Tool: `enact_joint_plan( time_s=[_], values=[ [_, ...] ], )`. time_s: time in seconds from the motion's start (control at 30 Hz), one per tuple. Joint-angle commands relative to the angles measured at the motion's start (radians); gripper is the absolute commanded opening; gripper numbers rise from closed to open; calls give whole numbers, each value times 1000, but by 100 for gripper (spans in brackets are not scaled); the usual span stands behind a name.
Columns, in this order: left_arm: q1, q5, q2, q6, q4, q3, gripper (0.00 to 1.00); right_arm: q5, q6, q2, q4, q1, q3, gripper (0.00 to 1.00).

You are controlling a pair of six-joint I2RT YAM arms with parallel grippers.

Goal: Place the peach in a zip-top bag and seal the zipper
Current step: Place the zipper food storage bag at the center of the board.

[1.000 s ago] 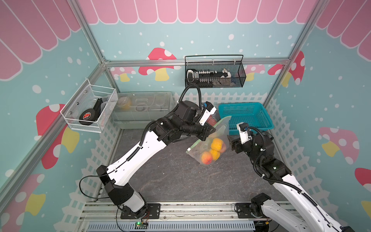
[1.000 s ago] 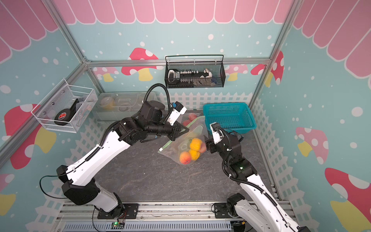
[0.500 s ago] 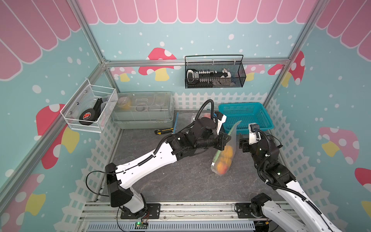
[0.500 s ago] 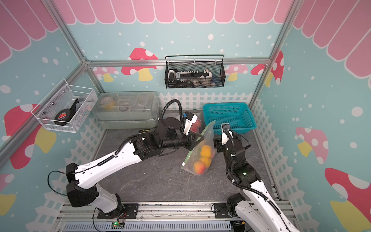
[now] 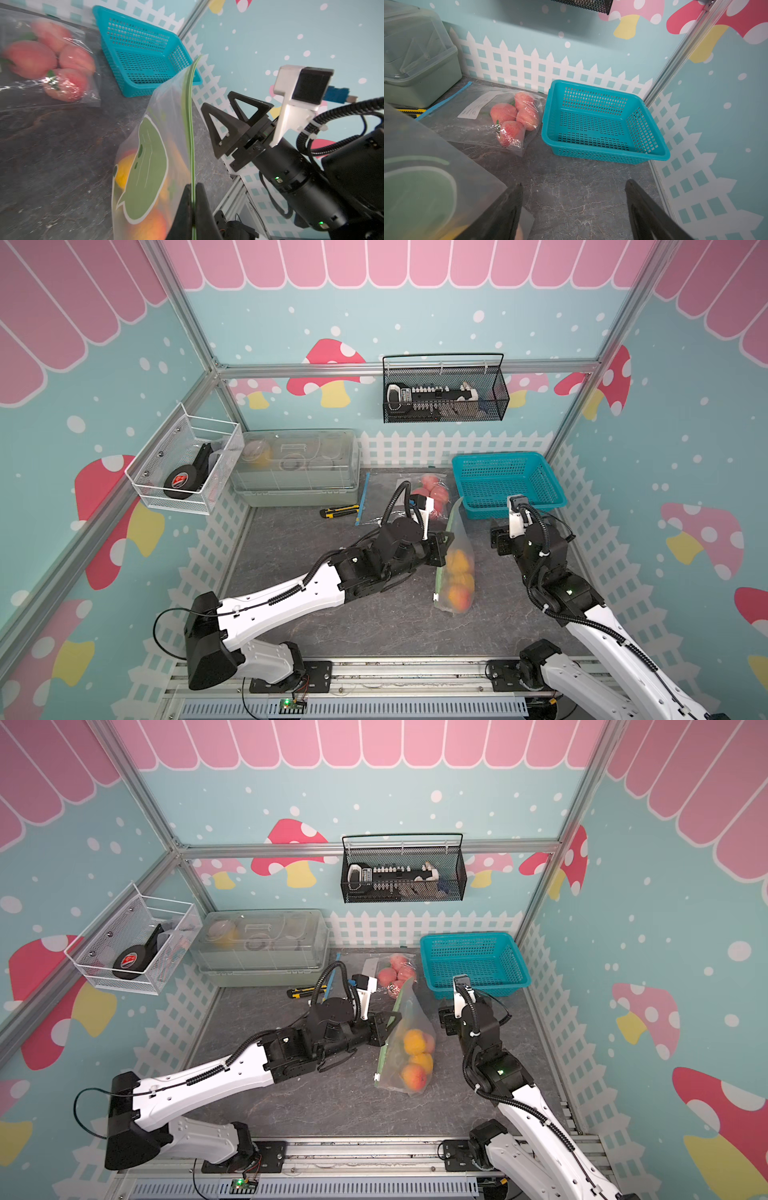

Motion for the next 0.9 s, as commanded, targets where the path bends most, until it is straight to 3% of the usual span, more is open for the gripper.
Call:
enact_joint_plan(
  time_s=[0.0,0.37,0.7,0.87],
  values=[
    [11,-130,-70,34,23,-85,0,-19,22,15,1,-2,37,79],
    [131,-96,-175,152,34,-339,0,-41,33,54,2,-3,46,79],
    [210,-219,-208,221,5,-474,0,-53,31,64,1,-3,46,79],
    [268,-226,-221,230,4,-524,0,-56,27,65,-1,-4,46,79]
  ],
)
